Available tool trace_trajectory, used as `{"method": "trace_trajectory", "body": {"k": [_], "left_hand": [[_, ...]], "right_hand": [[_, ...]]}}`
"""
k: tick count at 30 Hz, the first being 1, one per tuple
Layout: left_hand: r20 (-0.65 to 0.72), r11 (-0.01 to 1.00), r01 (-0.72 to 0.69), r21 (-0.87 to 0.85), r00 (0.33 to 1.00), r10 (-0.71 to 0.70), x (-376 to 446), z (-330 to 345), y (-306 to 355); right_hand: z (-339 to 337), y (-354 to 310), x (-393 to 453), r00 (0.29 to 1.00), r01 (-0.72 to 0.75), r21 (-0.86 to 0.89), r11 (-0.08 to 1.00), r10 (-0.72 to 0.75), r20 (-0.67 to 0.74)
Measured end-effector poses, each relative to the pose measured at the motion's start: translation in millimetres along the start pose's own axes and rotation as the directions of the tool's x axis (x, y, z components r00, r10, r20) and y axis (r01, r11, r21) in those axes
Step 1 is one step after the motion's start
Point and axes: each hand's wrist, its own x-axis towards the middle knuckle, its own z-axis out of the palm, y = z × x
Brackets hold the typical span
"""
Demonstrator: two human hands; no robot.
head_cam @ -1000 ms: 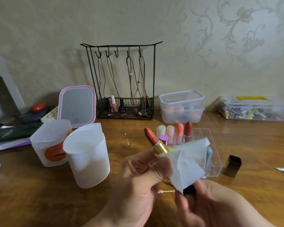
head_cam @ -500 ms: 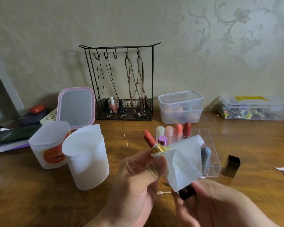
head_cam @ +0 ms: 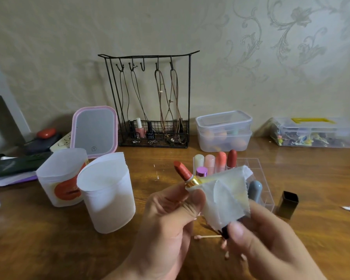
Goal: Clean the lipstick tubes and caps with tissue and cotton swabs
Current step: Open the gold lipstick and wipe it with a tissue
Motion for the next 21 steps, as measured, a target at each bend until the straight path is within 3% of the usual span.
{"method": "trace_trajectory", "body": {"k": [1, 2, 3, 5, 6, 7, 9, 10, 11, 12, 13, 14, 15, 17, 18, 21], "left_hand": [[-0.001, 1.000, -0.002, 0.012, 1.000, 0.002, 0, 1, 0], [-0.004, 1.000, -0.006, 0.021, 1.000, 0.006, 0, 1, -1], [-0.010, 1.000, -0.009, 0.019, 1.000, 0.010, 0, 1, 0], [-0.010, 1.000, -0.008, 0.006, 1.000, 0.008, 0, 2, 0], [-0.002, 1.000, -0.003, 0.018, 1.000, 0.003, -1, 2, 0], [0.008, 0.999, 0.007, 0.040, 1.000, -0.007, -1, 3, 0], [0.010, 0.998, 0.019, 0.063, 1.000, -0.020, -2, 4, 0], [-0.013, 0.998, 0.018, 0.060, 1.000, -0.018, -1, 3, 0], [-0.042, 0.999, 0.017, 0.051, 0.999, -0.015, -1, 1, -1], [-0.069, 0.999, 0.019, 0.042, 0.998, -0.017, 0, -1, -1], [-0.086, 0.999, 0.027, 0.033, 0.996, -0.024, 1, -2, -1], [-0.096, 0.999, 0.033, 0.031, 0.995, -0.029, 1, -3, -1], [-0.099, 0.999, 0.035, 0.033, 0.995, -0.032, 1, -3, -1], [-0.096, 0.999, 0.033, 0.039, 0.995, -0.030, 0, -2, -2], [-0.092, 0.999, 0.034, 0.040, 0.995, -0.030, 0, -1, -3], [-0.084, 0.999, 0.047, 0.017, 0.995, -0.045, 0, 2, -2]], "right_hand": [[4, -5, 2, 0.996, 0.041, -0.237, 0.971, -0.058, -0.067], [7, -10, 0, 0.994, 0.064, -0.353, 0.933, -0.093, -0.065], [2, -6, 3, 0.993, 0.074, -0.312, 0.947, -0.098, -0.062], [-4, -19, 2, 0.993, -0.120, 0.004, 0.993, 0.120, 0.009], [-4, -23, -6, 0.966, -0.201, 0.150, 0.968, 0.171, 0.193], [0, -17, -8, 0.945, -0.234, 0.211, 0.949, 0.171, 0.279], [2, -13, 0, 0.952, -0.249, 0.225, 0.942, 0.195, 0.237], [1, -6, 6, 0.931, -0.321, 0.366, 0.873, 0.221, 0.290], [-2, -6, 9, 0.973, -0.215, 0.303, 0.928, 0.178, 0.147], [-1, -5, 9, 0.993, -0.038, 0.085, 0.996, 0.047, -0.107], [-3, -3, 7, 0.960, 0.096, -0.186, 0.978, -0.140, -0.242], [-3, -8, 9, 0.918, 0.166, -0.296, 0.941, -0.257, -0.301], [-4, -11, 12, 0.890, 0.177, -0.437, 0.882, -0.333, -0.312], [-2, -12, 10, 0.851, 0.211, -0.788, 0.579, -0.506, -0.144], [-1, -7, 7, 0.843, 0.190, -0.842, 0.505, -0.524, -0.125], [-1, -3, 1, 0.880, 0.201, -0.780, 0.593, -0.459, -0.123]]}}
